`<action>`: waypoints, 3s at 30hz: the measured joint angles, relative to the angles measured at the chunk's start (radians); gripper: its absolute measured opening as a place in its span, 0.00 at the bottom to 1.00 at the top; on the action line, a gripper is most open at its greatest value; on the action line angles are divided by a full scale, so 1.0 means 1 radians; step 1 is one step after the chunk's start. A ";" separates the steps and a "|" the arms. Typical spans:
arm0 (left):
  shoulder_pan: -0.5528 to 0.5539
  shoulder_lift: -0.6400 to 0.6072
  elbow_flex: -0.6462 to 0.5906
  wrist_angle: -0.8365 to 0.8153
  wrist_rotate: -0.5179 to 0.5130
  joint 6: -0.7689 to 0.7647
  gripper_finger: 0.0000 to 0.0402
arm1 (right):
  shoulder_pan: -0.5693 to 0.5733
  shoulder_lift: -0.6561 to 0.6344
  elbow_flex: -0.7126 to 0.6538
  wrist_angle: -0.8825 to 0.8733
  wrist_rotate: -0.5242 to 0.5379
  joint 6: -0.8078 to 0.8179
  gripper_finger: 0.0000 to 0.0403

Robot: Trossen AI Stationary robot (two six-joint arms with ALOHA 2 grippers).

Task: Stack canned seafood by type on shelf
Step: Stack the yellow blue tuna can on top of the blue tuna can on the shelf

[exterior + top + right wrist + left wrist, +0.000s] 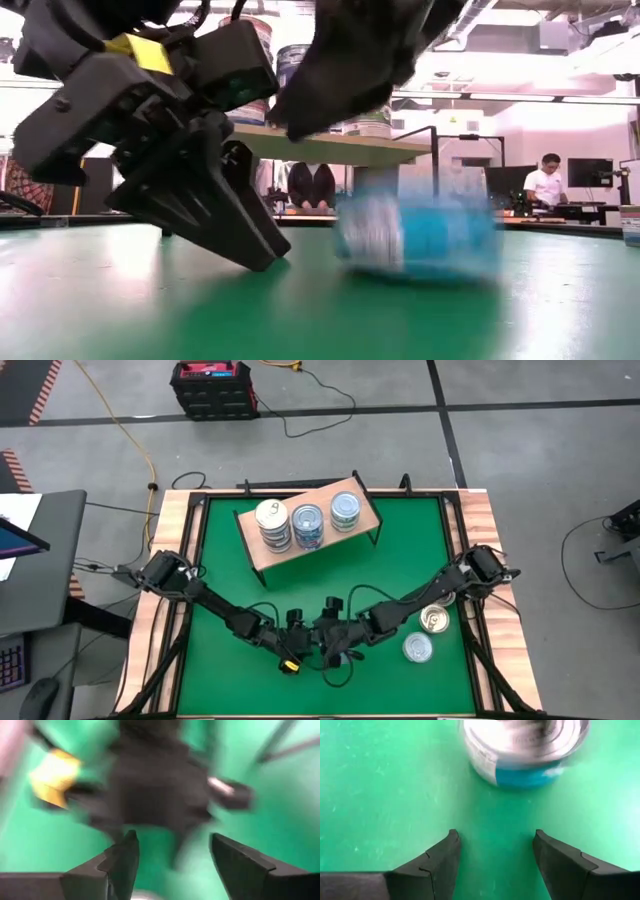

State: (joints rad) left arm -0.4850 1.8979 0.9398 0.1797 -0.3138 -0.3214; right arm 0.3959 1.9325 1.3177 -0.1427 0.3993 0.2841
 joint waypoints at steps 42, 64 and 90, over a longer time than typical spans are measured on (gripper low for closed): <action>-0.088 -0.006 -0.002 0.176 0.039 0.130 0.59 | 0.076 -0.065 -0.180 -0.236 -0.082 0.497 0.26; -0.140 -0.007 0.112 -0.011 -0.161 0.178 0.59 | -0.037 -0.058 -0.186 -0.272 -0.170 0.518 0.07; -0.206 -0.041 -0.006 0.304 -0.181 0.339 0.54 | 0.140 -0.243 -0.146 -0.280 -0.032 0.331 0.43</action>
State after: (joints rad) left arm -0.6907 1.8570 0.9334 0.4833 -0.4945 0.0179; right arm 0.5355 1.6894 1.1721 -0.4224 0.3674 0.6148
